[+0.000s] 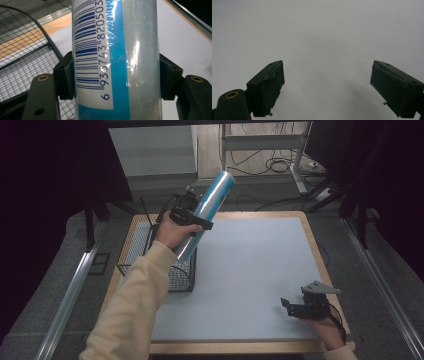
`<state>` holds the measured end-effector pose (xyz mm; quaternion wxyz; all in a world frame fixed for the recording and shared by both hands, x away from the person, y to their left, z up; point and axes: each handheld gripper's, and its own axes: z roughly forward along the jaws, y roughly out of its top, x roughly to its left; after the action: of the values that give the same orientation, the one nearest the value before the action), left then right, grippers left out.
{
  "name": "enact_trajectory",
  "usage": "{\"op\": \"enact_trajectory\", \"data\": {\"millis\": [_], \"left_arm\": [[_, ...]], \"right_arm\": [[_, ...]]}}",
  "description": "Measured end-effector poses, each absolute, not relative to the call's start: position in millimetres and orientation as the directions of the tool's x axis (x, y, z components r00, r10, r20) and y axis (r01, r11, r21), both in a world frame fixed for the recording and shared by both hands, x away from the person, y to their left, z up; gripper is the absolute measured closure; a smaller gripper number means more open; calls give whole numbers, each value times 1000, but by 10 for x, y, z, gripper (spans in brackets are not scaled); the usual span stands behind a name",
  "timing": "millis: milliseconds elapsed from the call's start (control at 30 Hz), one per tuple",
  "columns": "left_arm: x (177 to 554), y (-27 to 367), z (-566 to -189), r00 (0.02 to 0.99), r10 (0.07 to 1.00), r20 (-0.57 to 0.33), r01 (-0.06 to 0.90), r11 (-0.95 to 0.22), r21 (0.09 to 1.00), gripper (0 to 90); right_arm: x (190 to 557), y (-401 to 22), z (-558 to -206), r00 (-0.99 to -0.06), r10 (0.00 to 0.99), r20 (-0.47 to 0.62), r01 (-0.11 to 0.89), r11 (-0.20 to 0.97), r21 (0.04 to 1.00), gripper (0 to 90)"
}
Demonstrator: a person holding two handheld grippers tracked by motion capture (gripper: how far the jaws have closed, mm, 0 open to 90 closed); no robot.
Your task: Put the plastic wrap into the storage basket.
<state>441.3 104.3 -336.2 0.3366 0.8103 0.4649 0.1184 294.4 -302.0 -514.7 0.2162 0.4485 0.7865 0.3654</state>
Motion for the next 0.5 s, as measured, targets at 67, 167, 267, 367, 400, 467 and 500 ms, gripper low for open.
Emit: {"op": "enact_trajectory", "data": {"millis": [67, 167, 267, 367, 400, 467, 500], "left_arm": [[4432, 1073, -3375, 531, 839, -121, 677, -335, 655, 314], [4467, 1121, -3397, 522, 844, -121, 684, -330, 650, 314], [4504, 1175, -3425, 512, 850, -121, 689, -323, 648, 314], [4540, 1227, -3468, 496, 860, -116, 700, -317, 640, 314], [4555, 1249, -3489, 492, 863, -113, 704, -318, 635, 314], [4574, 1281, -3519, 485, 867, -114, 711, -315, 628, 314], [4584, 1299, -3538, 482, 869, -116, 716, -313, 624, 315]], "right_arm": [[2946, -3021, -5150, -503, 864, -11, 549, 329, 768, 122], [2949, -3023, -5154, -501, 865, -12, 551, 329, 767, 122], [2950, -3023, -5158, -502, 865, -12, 551, 330, 766, 122], [2951, -3027, -5161, -502, 865, -14, 550, 332, 766, 122], [2954, -3030, -5164, -500, 866, -14, 552, 332, 765, 122], [2954, -3030, -5165, -500, 866, -13, 553, 330, 765, 122], [2955, -3028, -5168, -500, 866, -12, 555, 331, 764, 122]]}}
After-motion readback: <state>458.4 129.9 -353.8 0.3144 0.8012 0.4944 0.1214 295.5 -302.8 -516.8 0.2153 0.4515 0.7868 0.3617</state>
